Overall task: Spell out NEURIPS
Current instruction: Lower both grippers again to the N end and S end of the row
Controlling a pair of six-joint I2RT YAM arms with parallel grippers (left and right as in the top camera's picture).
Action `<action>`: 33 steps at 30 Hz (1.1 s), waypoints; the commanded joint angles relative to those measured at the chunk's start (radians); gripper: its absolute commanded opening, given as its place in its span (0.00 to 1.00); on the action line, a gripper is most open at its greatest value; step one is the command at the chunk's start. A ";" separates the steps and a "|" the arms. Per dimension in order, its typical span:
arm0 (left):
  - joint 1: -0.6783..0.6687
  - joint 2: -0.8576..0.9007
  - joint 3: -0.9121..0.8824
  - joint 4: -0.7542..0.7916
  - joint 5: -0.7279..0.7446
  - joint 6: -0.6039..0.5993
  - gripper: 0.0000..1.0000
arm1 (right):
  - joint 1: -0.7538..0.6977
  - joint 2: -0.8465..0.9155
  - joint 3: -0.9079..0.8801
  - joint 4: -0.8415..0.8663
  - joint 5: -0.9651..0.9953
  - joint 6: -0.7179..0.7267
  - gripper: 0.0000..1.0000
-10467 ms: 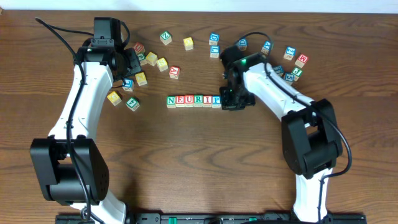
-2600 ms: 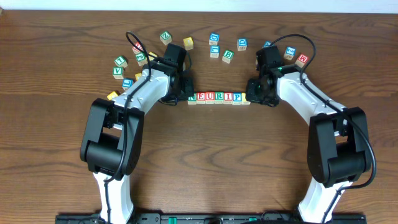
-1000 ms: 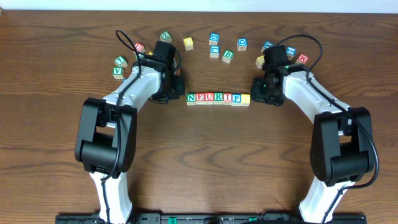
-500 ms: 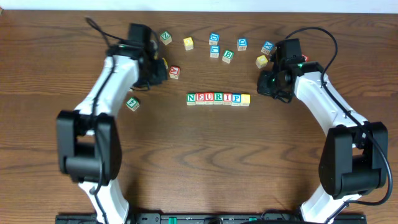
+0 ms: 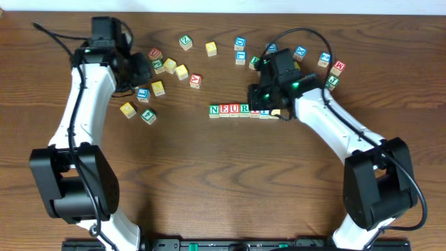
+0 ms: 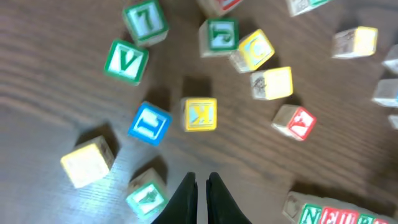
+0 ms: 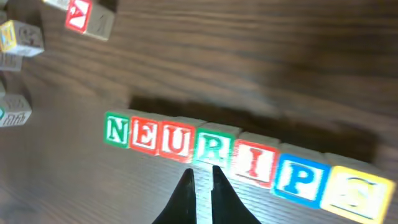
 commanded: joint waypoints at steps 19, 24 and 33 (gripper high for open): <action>-0.340 -0.005 -0.227 0.008 0.011 -0.033 0.07 | -0.276 0.005 -0.002 -0.051 0.058 0.005 0.08; -0.375 0.022 -0.232 0.061 0.011 -0.033 0.08 | -0.280 0.005 -0.002 -0.060 0.071 0.002 0.09; -0.388 0.106 -0.233 0.101 0.015 -0.089 0.08 | -0.280 0.005 -0.002 -0.086 0.100 0.002 0.09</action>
